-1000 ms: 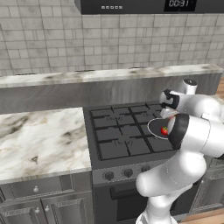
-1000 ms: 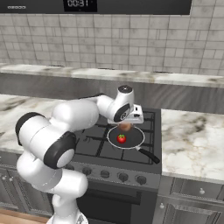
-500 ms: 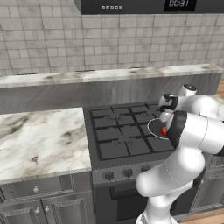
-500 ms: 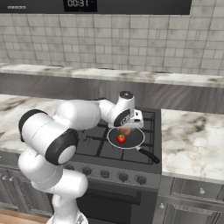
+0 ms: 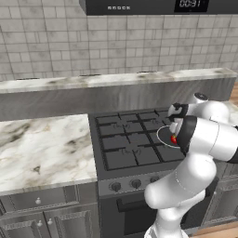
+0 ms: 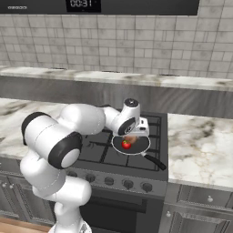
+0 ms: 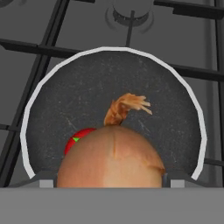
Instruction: Place the pan on the front right burner on the stove. Then place the tomato and the onion in the pan and turn on the front right burner.
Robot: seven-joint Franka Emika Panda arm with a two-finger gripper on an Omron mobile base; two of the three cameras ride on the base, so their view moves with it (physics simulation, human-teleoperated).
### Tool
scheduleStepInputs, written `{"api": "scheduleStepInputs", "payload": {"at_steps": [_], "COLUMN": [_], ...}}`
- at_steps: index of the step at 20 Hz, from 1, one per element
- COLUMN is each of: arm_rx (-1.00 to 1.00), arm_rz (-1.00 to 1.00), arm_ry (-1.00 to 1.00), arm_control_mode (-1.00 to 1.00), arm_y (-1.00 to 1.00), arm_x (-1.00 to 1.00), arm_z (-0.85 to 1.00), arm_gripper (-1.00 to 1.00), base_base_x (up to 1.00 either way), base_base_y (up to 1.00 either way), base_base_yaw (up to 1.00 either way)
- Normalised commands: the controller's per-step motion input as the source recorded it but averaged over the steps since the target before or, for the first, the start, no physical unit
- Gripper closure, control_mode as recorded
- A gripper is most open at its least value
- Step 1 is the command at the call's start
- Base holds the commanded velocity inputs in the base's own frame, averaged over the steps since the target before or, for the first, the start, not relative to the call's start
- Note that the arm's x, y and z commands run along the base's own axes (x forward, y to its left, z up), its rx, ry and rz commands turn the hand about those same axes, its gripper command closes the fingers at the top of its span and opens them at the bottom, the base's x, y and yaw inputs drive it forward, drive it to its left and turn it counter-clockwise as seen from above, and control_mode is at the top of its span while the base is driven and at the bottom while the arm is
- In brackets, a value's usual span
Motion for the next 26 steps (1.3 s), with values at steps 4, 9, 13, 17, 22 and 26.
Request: {"api": "scheduleStepInputs", "payload": {"at_steps": [4, 9, 13, 17, 22, 26], "arm_rx": [0.0, 0.0, 0.0, 0.0, 0.0, 0.0], "arm_rz": [0.0, 0.0, 0.0, 0.0, 0.0, 0.0], "arm_ry": [0.0, 0.0, 0.0, 0.0, 0.0, 0.0], "arm_control_mode": [-1.0, -1.0, -1.0, -1.0, -1.0, -1.0], "arm_y": [0.0, 0.0, 0.0, 0.0, 0.0, 0.0], "arm_x": [0.0, 0.0, 0.0, 0.0, 0.0, 0.0], "arm_z": [-0.02, 0.0, 0.0, 0.0, 0.0, 0.0], "arm_gripper": [1.0, -1.0, -1.0, -1.0, -1.0, -1.0], "base_base_x": [0.0, 0.0, 0.0, 0.0, 0.0, 0.0], "base_base_y": [0.0, 0.0, 0.0, 0.0, 0.0, 0.0], "base_base_yaw": [0.0, 0.0, 0.0, 0.0, 0.0, 0.0]}}
